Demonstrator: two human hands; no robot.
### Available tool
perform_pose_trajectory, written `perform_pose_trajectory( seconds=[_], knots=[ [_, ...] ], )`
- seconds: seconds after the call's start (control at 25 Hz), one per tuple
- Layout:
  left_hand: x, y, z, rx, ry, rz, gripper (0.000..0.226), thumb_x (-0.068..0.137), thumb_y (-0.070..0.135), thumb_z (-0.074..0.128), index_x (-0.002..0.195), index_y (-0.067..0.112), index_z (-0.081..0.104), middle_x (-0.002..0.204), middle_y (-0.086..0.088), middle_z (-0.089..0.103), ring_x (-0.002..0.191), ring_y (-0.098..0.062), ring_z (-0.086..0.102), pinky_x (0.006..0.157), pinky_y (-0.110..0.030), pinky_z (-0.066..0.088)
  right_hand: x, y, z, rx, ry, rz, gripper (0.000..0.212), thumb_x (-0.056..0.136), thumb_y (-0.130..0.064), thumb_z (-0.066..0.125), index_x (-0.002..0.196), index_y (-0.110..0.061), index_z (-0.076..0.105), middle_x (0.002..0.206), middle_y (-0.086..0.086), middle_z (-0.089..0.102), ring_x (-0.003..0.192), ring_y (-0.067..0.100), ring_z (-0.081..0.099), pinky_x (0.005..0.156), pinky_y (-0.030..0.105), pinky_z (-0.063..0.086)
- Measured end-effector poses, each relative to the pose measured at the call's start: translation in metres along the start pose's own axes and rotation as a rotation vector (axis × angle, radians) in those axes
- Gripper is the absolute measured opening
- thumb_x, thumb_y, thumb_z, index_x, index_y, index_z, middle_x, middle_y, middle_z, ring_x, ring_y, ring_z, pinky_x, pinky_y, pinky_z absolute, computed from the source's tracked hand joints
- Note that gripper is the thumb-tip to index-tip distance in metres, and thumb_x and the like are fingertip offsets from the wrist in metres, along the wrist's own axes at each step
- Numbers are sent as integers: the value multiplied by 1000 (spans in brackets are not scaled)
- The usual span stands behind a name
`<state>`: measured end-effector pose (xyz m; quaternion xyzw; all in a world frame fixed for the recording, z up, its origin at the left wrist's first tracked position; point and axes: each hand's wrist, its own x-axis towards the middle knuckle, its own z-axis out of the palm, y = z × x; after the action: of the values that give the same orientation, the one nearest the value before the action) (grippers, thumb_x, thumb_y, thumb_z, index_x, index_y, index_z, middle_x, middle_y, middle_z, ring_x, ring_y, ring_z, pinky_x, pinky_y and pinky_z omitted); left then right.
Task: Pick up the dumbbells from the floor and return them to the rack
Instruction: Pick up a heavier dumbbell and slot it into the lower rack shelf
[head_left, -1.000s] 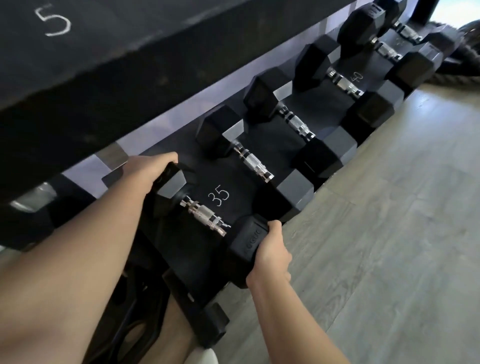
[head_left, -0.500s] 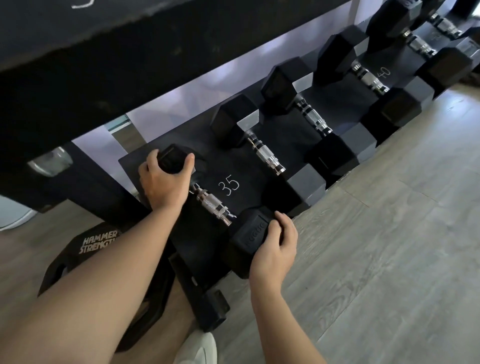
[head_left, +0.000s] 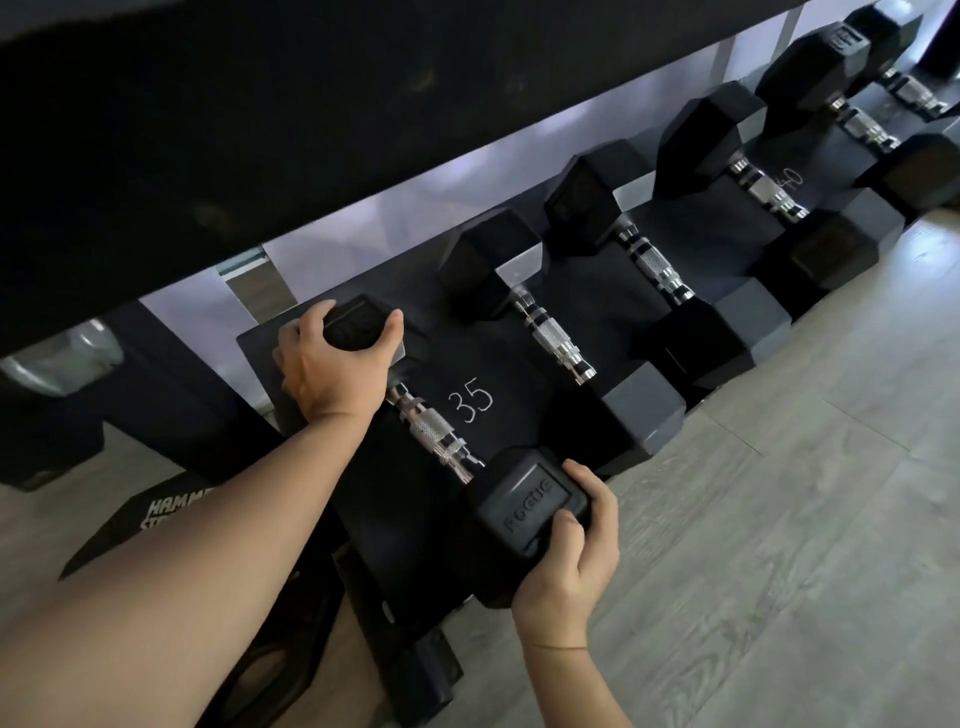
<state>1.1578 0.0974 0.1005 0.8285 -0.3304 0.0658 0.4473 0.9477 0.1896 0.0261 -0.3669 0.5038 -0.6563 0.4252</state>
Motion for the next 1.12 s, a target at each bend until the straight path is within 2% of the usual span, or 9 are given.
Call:
perform_pose_trajectory(
  seconds=[0.12,0.24,0.44,0.56,0.64,0.8,0.92,1.0,1.12],
  knots=[
    [22,1,4,-17,-59,86,67,67,62,76,117,20,62,123,-11,60,113,-33,53,88,-55,52,-13,6,28,-87,-22,-3,38,79,-31,45,111,-16,59,112,0,63,110,18,59,98,51,48],
    [30,-7,8,-82,-63,161,68,64,60,76,117,20,60,123,-11,57,111,-33,54,81,-51,56,-20,16,42,-241,-104,-107,36,82,-31,45,111,-15,58,110,-1,61,109,21,59,96,40,49],
    [27,-8,7,-95,-41,191,69,66,56,76,119,14,61,123,-12,59,112,-34,54,81,-51,54,-19,14,42,-344,-112,51,47,83,-41,42,120,-23,66,125,-10,61,120,6,54,99,9,33],
    [24,-8,5,-110,-56,178,70,67,56,76,121,14,60,123,-11,60,111,-32,57,82,-51,55,-7,3,47,-360,-127,255,36,89,-35,49,120,-32,68,126,-17,64,121,1,53,99,12,33],
    [25,-7,4,-119,-82,143,69,67,56,76,120,16,59,123,-9,60,112,-30,57,85,-52,55,4,-4,51,-396,-147,370,35,91,-35,49,118,-31,70,118,-13,69,116,7,58,101,26,42],
    [31,9,3,-234,-99,-49,61,63,55,73,111,20,60,118,-1,60,106,-24,62,92,-51,54,28,-14,61,-549,-246,516,34,85,-38,44,97,-25,73,84,-4,71,88,20,63,77,34,44],
    [34,14,2,-175,-110,-61,54,65,56,73,105,25,55,115,1,55,108,-26,59,94,-55,50,55,-12,68,-572,-354,738,29,81,-34,49,92,-16,68,92,3,69,90,27,62,84,36,50],
    [33,12,2,-94,-156,-42,61,68,63,72,114,26,57,121,-3,53,114,-28,56,95,-56,49,68,-7,72,-519,-406,863,33,82,-28,50,103,-10,68,101,9,70,95,32,65,94,42,54],
    [36,12,1,-36,-186,-41,67,72,64,69,124,24,56,127,-7,51,115,-30,55,94,-56,50,72,1,74,-479,-427,882,35,80,-25,50,105,-8,69,103,10,72,95,34,68,94,47,57]
  ],
)
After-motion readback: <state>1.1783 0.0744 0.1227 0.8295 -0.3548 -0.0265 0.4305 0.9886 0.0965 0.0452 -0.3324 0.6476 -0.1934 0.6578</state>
